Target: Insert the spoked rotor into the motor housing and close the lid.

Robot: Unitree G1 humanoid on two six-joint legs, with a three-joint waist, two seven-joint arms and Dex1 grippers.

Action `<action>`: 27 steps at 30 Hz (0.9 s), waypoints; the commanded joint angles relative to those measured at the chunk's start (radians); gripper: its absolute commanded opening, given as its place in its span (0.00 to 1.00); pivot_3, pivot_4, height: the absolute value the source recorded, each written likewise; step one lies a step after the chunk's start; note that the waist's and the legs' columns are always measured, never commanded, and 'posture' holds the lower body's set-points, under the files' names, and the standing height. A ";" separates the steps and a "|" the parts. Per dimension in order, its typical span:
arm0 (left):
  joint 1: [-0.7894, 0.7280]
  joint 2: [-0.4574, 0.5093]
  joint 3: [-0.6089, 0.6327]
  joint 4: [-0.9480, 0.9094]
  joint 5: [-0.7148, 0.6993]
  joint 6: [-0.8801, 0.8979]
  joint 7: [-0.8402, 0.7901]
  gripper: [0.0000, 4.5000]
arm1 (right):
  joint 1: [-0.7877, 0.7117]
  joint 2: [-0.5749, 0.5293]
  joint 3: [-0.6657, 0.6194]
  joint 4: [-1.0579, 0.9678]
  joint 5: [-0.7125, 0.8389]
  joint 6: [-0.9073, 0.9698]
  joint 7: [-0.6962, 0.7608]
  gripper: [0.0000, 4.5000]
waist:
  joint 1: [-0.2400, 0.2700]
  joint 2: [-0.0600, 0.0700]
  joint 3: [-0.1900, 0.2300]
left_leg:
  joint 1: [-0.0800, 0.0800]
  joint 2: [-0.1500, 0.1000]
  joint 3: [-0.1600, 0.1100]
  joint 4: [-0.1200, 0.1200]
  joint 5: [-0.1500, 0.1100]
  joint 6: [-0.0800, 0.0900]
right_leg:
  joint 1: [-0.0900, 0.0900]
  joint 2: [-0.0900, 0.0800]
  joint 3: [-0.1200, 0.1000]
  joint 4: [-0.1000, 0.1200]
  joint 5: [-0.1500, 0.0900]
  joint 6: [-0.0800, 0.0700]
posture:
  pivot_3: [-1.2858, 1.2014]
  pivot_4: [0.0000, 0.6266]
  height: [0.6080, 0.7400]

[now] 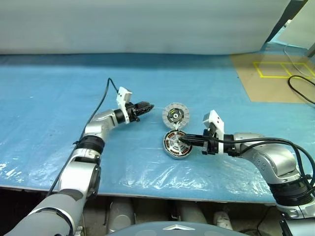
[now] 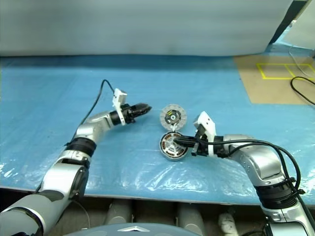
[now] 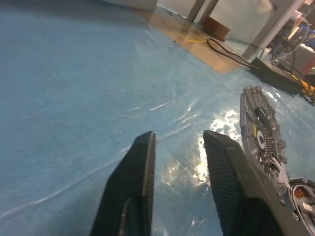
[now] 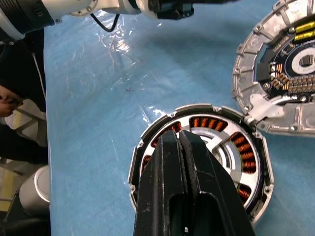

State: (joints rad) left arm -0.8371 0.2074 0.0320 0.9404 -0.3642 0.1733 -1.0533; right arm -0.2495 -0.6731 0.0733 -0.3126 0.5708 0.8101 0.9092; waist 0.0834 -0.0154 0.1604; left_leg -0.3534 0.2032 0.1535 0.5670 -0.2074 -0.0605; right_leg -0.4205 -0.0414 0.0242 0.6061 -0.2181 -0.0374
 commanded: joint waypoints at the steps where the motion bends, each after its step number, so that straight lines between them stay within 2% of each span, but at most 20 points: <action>1: -0.068 -0.026 -0.008 0.102 0.051 -0.056 -0.028 0.08 | -0.001 0.005 0.005 -0.049 0.009 0.000 -0.008 0.00 | 0.004 0.000 0.000 | 0.000 0.000 0.000 0.000 0.000 0.000 | 0.000 0.000 0.000 0.000 0.001 0.001 | 0.52 0.24 1.00; 2: -0.080 -0.038 -0.017 0.133 0.075 -0.080 -0.020 0.02 | 0.001 0.008 0.008 -0.055 0.011 0.002 -0.011 0.00 | 0.006 0.000 0.000 | 0.000 0.000 0.000 -0.001 0.000 0.000 | 0.000 0.000 0.000 0.000 0.001 0.002 | 0.52 0.24 1.00; 3: -0.092 -0.051 -0.025 0.164 0.100 -0.105 -0.005 0.00 | 0.003 0.010 0.012 -0.061 0.015 0.004 -0.012 0.00 | 0.008 0.000 0.000 | 0.000 0.000 -0.001 -0.001 0.000 0.000 | 0.000 0.000 0.000 0.000 0.001 0.002 | 0.52 0.24 1.00; 9: -0.164 -0.136 -0.007 0.264 0.146 -0.163 0.011 0.00 | 0.035 0.029 0.048 -0.103 0.029 0.030 -0.030 0.00 | 0.017 -0.002 0.001 | -0.001 -0.001 -0.003 -0.001 0.000 0.000 | 0.000 0.000 -0.001 0.000 0.002 0.003 | 0.52 0.24 1.00; 15: -0.253 -0.153 0.037 0.338 0.157 -0.144 0.009 0.00 | 0.039 0.030 0.052 -0.126 0.030 0.049 -0.048 0.00 | 0.014 -0.003 0.002 | -0.001 -0.001 -0.003 0.000 0.000 0.000 | 0.000 -0.001 -0.001 0.000 0.002 0.004 | 0.52 0.24 1.00; 21: -0.286 -0.170 0.032 0.353 0.190 -0.115 -0.129 0.00 | 0.049 0.021 0.048 -0.151 0.033 0.061 -0.066 0.00 | 0.017 -0.003 0.002 | -0.001 -0.002 -0.003 -0.001 0.000 0.000 | 0.001 -0.001 -0.001 -0.001 0.002 0.004 | 0.52 0.24 1.00; 27: -0.304 -0.199 -0.017 0.321 0.232 -0.121 -0.358 0.00 | 0.067 0.012 0.028 -0.177 0.039 0.076 -0.091 0.00 | 0.021 -0.004 0.002 | -0.001 -0.002 -0.004 -0.003 0.000 0.000 | 0.001 -0.001 -0.001 -0.002 0.002 0.004 | 0.52 0.24 1.00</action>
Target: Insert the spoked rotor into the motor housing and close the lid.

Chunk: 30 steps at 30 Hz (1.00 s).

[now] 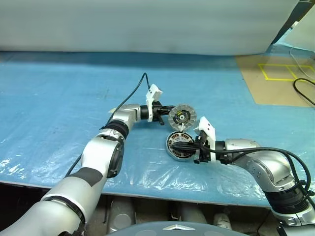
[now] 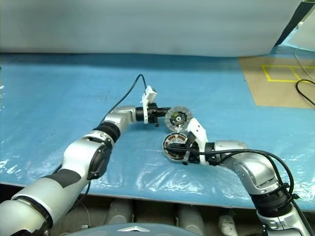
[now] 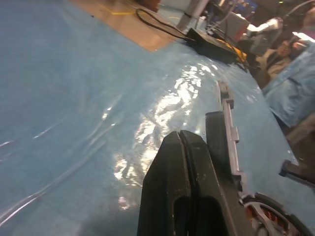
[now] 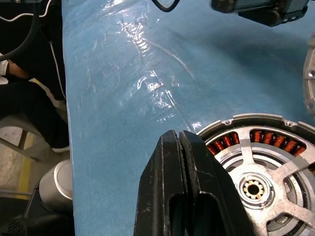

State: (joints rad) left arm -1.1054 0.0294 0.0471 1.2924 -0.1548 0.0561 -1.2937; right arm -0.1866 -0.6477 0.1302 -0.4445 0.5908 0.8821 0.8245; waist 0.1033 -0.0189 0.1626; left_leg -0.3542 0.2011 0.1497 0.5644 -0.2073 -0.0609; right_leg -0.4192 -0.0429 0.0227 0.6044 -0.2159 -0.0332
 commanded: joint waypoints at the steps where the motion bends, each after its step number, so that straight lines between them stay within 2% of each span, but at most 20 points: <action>1: -0.038 -0.026 -0.046 -0.040 0.030 -0.010 -0.162 0.00 | 0.006 -0.018 -0.035 -0.050 0.024 0.006 -0.005 0.00 | 0.001 0.000 0.000 | 0.000 0.000 0.000 0.000 0.000 0.000 | 0.000 0.000 0.000 0.000 0.000 0.000 | 0.52 0.24 1.00; 6: -0.053 -0.059 -0.084 -0.087 0.040 -0.033 -0.292 0.00 | 0.007 -0.062 -0.136 -0.102 0.136 0.063 0.028 0.00 | 0.001 -0.001 0.002 | 0.000 -0.002 0.000 0.000 0.000 0.000 | 0.000 -0.002 0.000 0.000 0.000 0.000 | 0.52 0.24 1.00; 14: -0.008 -0.058 -0.130 -0.098 0.088 -0.094 -0.298 0.00 | 0.077 -0.269 -0.385 -0.222 0.350 0.143 0.127 0.00 | 0.003 0.000 0.004 | 0.000 -0.002 0.000 -0.001 0.000 0.001 | 0.001 -0.003 0.000 -0.001 -0.001 0.001 | 0.52 0.24 1.00; 19: 0.033 -0.046 -0.151 -0.117 0.102 -0.111 -0.319 0.00 | 0.054 -0.316 -0.467 -0.219 0.464 0.167 0.104 0.00 | 0.003 0.000 0.004 | 0.001 -0.002 0.000 -0.001 0.000 0.001 | 0.002 -0.003 0.000 -0.002 -0.002 -0.001 | 0.52 0.24 1.00; 22: 0.057 -0.033 -0.176 -0.150 0.076 -0.104 -0.321 0.00 | 0.038 -0.315 -0.454 -0.204 0.463 0.159 0.074 0.00 | 0.003 0.000 0.004 | 0.000 -0.003 0.000 -0.001 0.000 0.001 | 0.002 -0.004 0.000 -0.002 -0.003 -0.002 | 0.52 0.24 1.00; 25: 0.119 -0.015 -0.151 -0.297 -0.011 -0.046 -0.321 0.00 | 0.039 -0.282 -0.329 -0.180 0.305 0.095 -0.006 0.00 | 0.003 0.000 0.004 | 0.000 -0.002 0.000 -0.001 0.000 0.001 | 0.002 -0.004 0.000 -0.001 -0.003 -0.003 | 0.52 0.24 1.00; 27: 0.172 -0.013 -0.105 -0.420 -0.053 -0.025 -0.260 0.00 | 0.040 -0.257 -0.266 -0.167 0.215 0.044 -0.049 0.00 | 0.001 0.001 0.005 | 0.000 -0.002 0.000 -0.001 0.000 0.001 | 0.002 -0.004 -0.001 -0.001 -0.003 -0.003 | 0.52 0.24 1.00; 30: 0.319 0.022 -0.072 -0.712 -0.116 0.080 -0.157 0.00 | 0.051 -0.208 -0.250 -0.157 0.215 0.014 -0.046 0.14 | -0.002 0.003 0.006 | -0.003 -0.002 0.000 -0.002 0.000 0.001 | 0.001 -0.004 -0.002 -0.001 -0.003 -0.003 | 0.52 0.24 1.00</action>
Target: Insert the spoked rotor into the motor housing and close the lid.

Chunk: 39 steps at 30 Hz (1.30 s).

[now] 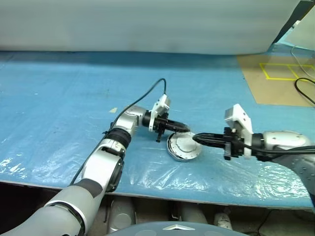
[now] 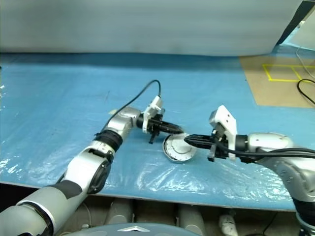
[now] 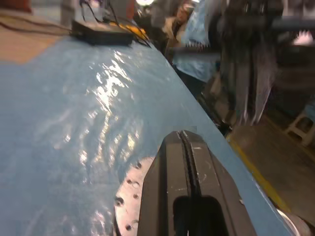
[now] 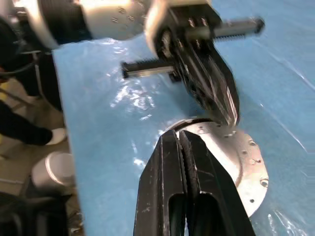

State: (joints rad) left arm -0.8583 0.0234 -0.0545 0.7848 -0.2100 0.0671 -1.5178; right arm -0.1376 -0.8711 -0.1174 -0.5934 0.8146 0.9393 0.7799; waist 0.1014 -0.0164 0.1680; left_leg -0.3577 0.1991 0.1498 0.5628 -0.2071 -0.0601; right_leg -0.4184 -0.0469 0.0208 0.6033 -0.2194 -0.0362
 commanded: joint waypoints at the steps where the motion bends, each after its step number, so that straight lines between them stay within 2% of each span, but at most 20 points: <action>1: 0.141 0.051 0.025 -0.311 -0.071 0.107 0.089 0.00 | 0.008 0.025 0.005 -0.002 -0.018 -0.055 0.004 0.18 | -0.004 0.001 0.000 | -0.001 0.000 0.000 0.000 0.000 0.000 | 0.000 0.000 0.000 0.000 0.000 0.000 | 0.52 0.24 1.00; 2: 0.195 0.074 0.015 -0.392 -0.076 0.138 0.106 0.00 | 0.011 0.030 0.015 0.005 -0.031 -0.068 0.008 0.24 | -0.009 0.001 0.000 | -0.001 0.000 0.000 -0.001 0.000 0.000 | -0.001 0.000 0.000 -0.001 0.000 0.000 | 0.52 0.24 1.00; 5: 0.360 0.161 -0.020 -0.603 -0.071 0.191 0.156 0.13 | -0.004 0.055 0.039 0.036 -0.053 -0.095 0.016 0.47 | -0.012 0.002 0.001 | -0.001 0.003 0.001 -0.002 0.000 0.000 | -0.003 0.001 -0.002 0.000 -0.001 -0.001 | 0.52 0.24 1.00; 8: 0.462 0.230 -0.005 -0.777 -0.126 0.282 0.213 0.37 | -0.037 0.061 0.066 0.072 -0.067 -0.111 0.045 0.70 | -0.003 0.005 0.003 | -0.002 0.005 0.001 0.000 0.000 0.000 | -0.005 0.002 -0.005 0.000 -0.002 -0.002 | 0.52 0.24 1.00; 12: 0.533 0.284 0.007 -0.854 -0.104 0.198 0.290 0.65 | -0.056 0.053 0.127 0.107 -0.119 -0.147 0.090 0.98 | -0.002 0.006 0.003 | -0.004 0.006 0.001 0.003 0.001 0.002 | -0.004 -0.001 -0.005 0.001 -0.002 -0.002 | 0.52 0.24 1.00; 14: 0.540 0.262 0.042 -0.857 -0.113 0.153 0.372 0.80 | -0.062 0.052 0.165 0.132 -0.171 -0.174 0.094 1.00 | -0.005 0.006 0.003 | -0.004 0.006 0.001 0.003 0.001 0.002 | -0.004 -0.002 -0.005 0.001 -0.002 -0.002 | 0.52 0.24 1.00; 15: 0.553 0.283 0.037 -0.877 -0.124 0.169 0.366 0.86 | -0.059 0.047 0.184 0.142 -0.200 -0.194 0.101 1.00 | -0.005 0.006 0.003 | -0.004 0.006 0.001 0.004 0.001 0.002 | -0.004 -0.002 -0.005 0.001 -0.002 -0.002 | 0.52 0.24 1.00; 18: 0.585 0.328 0.013 -0.916 -0.128 0.167 0.358 0.86 | -0.038 0.031 0.202 0.159 -0.231 -0.222 0.140 1.00 | -0.009 0.006 0.003 | -0.005 0.006 0.001 0.003 0.001 0.002 | -0.004 -0.001 -0.006 0.001 -0.002 -0.002 | 0.52 0.24 1.00; 24: 0.619 0.334 -0.005 -0.928 -0.125 0.115 0.417 0.86 | -0.037 0.056 0.228 0.200 -0.298 -0.279 0.146 1.00 | -0.009 0.006 0.003 | -0.004 0.006 0.002 0.003 0.001 0.002 | -0.004 0.001 -0.005 0.002 -0.002 -0.002 | 0.52 0.24 1.00; 29: 0.641 0.362 -0.032 -0.957 -0.131 0.149 0.440 0.86 | -0.038 0.079 0.246 0.204 -0.320 -0.290 0.145 1.00 | -0.009 0.006 0.003 | -0.003 0.006 0.002 0.005 0.001 0.002 | -0.004 0.001 -0.005 0.004 -0.002 -0.002 | 0.52 0.24 1.00; 32: 0.656 0.371 -0.041 -0.962 -0.115 0.122 0.463 0.99 | -0.042 0.088 0.260 0.207 -0.335 -0.297 0.148 1.00 | -0.010 0.006 0.003 | -0.003 0.006 0.002 0.005 0.001 0.002 | -0.004 0.001 -0.005 0.004 -0.002 -0.002 | 0.52 0.24 1.00; 37: 0.674 0.415 -0.063 -0.992 -0.134 0.165 0.451 1.00 | -0.063 0.105 0.275 0.227 -0.354 -0.308 0.157 1.00 | -0.010 0.006 0.003 | -0.002 0.006 0.002 0.005 0.001 0.002 | -0.004 0.001 -0.005 0.004 -0.002 -0.002 | 0.52 0.24 1.00; 39: 0.664 0.387 -0.049 -0.971 -0.121 0.107 0.496 1.00 | -0.073 0.113 0.279 0.239 -0.363 -0.315 0.160 1.00 | -0.010 0.006 0.003 | -0.002 0.006 0.002 0.005 0.001 0.002 | -0.004 0.001 -0.005 0.004 -0.002 -0.002 | 0.52 0.24 1.00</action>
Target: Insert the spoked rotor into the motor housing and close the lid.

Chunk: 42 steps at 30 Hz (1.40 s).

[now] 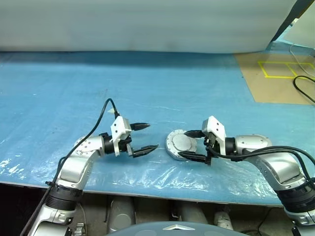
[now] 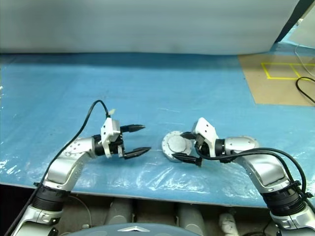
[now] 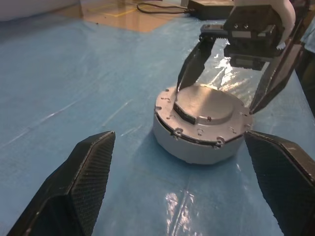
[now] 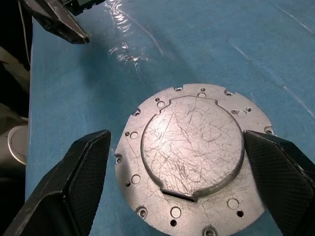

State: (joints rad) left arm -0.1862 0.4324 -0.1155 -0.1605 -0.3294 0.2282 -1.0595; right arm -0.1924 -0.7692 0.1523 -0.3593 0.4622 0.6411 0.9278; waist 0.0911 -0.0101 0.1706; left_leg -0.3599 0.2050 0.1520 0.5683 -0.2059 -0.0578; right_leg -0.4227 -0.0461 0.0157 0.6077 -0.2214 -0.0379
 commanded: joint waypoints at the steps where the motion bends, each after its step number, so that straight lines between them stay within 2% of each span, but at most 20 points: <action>1: -0.013 -0.036 0.019 -0.015 0.005 -0.082 0.060 1.00 | -0.021 0.013 0.011 0.008 -0.014 -0.019 0.014 0.91 | 0.000 0.000 0.000 | 0.000 0.000 0.000 0.000 0.000 0.000 | 0.000 0.000 0.000 0.000 0.000 0.000 | 0.52 0.24 1.00; 2: -0.016 -0.055 0.031 -0.007 0.003 -0.093 0.091 1.00 | -0.024 0.016 0.012 0.010 -0.018 -0.021 0.018 0.87 | 0.000 0.000 0.000 | -0.001 0.000 0.000 0.001 0.000 0.000 | 0.000 0.000 0.000 0.000 0.000 0.000 | 0.52 0.24 1.00; 3: -0.013 -0.045 0.031 -0.022 -0.032 -0.031 0.084 1.00 | -0.025 0.019 0.012 0.011 -0.021 -0.020 0.020 0.82 | 0.001 0.000 0.000 | -0.001 0.000 0.000 0.002 0.000 0.000 | 0.000 0.000 0.000 0.000 0.000 0.000 | 0.52 0.24 1.00; 13: 0.004 -0.011 0.024 0.045 -0.042 -0.069 0.035 1.00 | -0.031 0.030 0.020 0.023 -0.040 -0.026 0.032 0.06 | -0.001 0.001 0.000 | 0.000 0.000 0.000 0.002 0.000 0.000 | 0.000 0.000 0.000 0.001 0.000 0.000 | 0.52 0.24 1.00; 18: 0.003 -0.034 0.032 0.097 -0.006 -0.169 0.077 1.00 | -0.046 0.040 0.008 0.037 -0.044 -0.012 0.013 0.06 | -0.001 0.001 -0.001 | 0.000 0.000 0.000 0.003 0.000 0.000 | 0.001 0.000 0.000 0.002 0.000 0.000 | 0.52 0.24 1.00; 22: 0.023 -0.028 0.013 0.082 -0.005 -0.162 0.070 1.00 | -0.057 0.044 -0.014 0.042 -0.037 0.002 0.002 0.06 | -0.001 0.001 -0.001 | 0.000 0.000 0.000 0.003 0.000 0.000 | 0.001 0.000 0.000 0.003 0.000 0.000 | 0.52 0.24 1.00; 25: 0.040 -0.029 0.010 0.059 -0.010 -0.157 0.075 1.00 | -0.068 0.045 -0.040 0.036 -0.020 0.018 -0.006 0.19 | -0.001 0.001 -0.001 | 0.000 0.000 0.000 0.003 0.000 0.000 | 0.001 0.000 0.000 0.003 0.000 0.000 | 0.52 0.24 1.00; 31: 0.075 -0.038 0.038 0.025 -0.031 -0.179 0.096 1.00 | -0.069 0.016 -0.101 -0.031 0.073 0.077 0.046 0.63 | 0.001 0.001 -0.001 | 0.000 0.000 0.000 0.004 0.000 0.000 | 0.001 0.000 0.000 0.003 0.000 0.000 | 0.52 0.24 1.00; 36: 0.116 -0.010 0.055 -0.054 -0.090 -0.138 0.078 1.00 | -0.050 -0.032 -0.079 -0.091 0.104 0.099 0.098 1.00 | 0.001 0.001 -0.001 | 0.000 0.001 0.000 0.004 0.000 0.000 | 0.001 0.000 0.000 0.003 0.000 0.000 | 0.52 0.24 1.00; 42: 0.144 0.025 0.047 -0.130 -0.095 -0.137 0.079 1.00 | -0.015 -0.032 0.020 -0.071 -0.026 -0.009 0.076 1.00 | 0.001 0.001 -0.001 | 0.001 0.001 0.000 0.004 0.000 0.000 | 0.001 0.000 0.000 0.003 0.000 0.000 | 0.52 0.24 1.00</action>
State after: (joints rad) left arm -0.0501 0.4433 -0.0724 -0.2444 -0.4141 0.0992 -0.9737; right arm -0.2118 -0.8003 0.1669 -0.4178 0.4675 0.6822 1.0056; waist 0.0917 -0.0093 0.1700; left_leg -0.3584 0.2056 0.1520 0.5723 -0.2060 -0.0576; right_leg -0.4212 -0.0459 0.0159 0.6108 -0.2211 -0.0381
